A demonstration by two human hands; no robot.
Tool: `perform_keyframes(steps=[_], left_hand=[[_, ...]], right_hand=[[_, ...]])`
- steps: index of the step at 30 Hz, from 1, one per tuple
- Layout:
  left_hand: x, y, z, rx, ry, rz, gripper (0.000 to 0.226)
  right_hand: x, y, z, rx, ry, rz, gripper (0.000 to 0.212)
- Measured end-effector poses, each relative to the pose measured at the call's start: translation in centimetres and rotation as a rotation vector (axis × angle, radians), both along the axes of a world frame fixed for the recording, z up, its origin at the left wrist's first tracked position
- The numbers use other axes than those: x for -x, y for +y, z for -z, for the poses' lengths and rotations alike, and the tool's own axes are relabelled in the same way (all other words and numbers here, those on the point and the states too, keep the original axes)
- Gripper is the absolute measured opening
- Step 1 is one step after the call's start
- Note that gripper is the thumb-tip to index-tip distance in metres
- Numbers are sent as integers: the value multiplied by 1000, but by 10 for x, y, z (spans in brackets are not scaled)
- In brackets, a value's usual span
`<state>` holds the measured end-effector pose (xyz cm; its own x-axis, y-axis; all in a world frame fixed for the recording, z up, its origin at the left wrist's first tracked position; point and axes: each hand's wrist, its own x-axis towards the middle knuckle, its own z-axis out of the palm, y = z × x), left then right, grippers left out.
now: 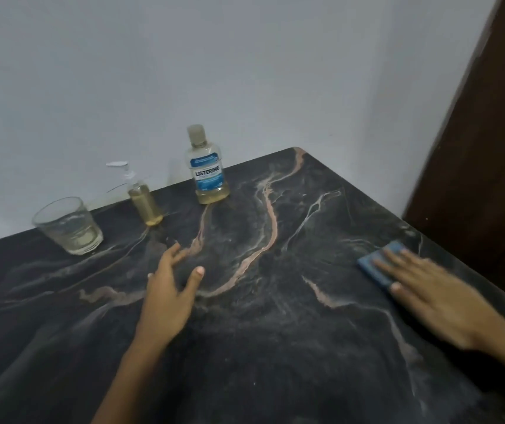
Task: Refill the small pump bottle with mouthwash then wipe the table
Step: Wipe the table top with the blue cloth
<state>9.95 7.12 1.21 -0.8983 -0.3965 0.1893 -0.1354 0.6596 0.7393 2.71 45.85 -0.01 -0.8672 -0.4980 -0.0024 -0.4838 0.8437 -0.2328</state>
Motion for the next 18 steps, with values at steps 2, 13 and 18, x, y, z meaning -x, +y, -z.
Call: perform_keyframes(steps=[2, 13, 18], left_hand=[[-23, -16, 2, -41, 2, -60, 56], [-115, -37, 14, -265, 21, -249, 50], [-141, -37, 17, -279, 55, -320, 45]], right_hand=[[17, 8, 3, -23, 5, 129, 55], [29, -243, 2, -63, 33, 101, 53], [-100, -310, 16, 34, 56, -464, 52]])
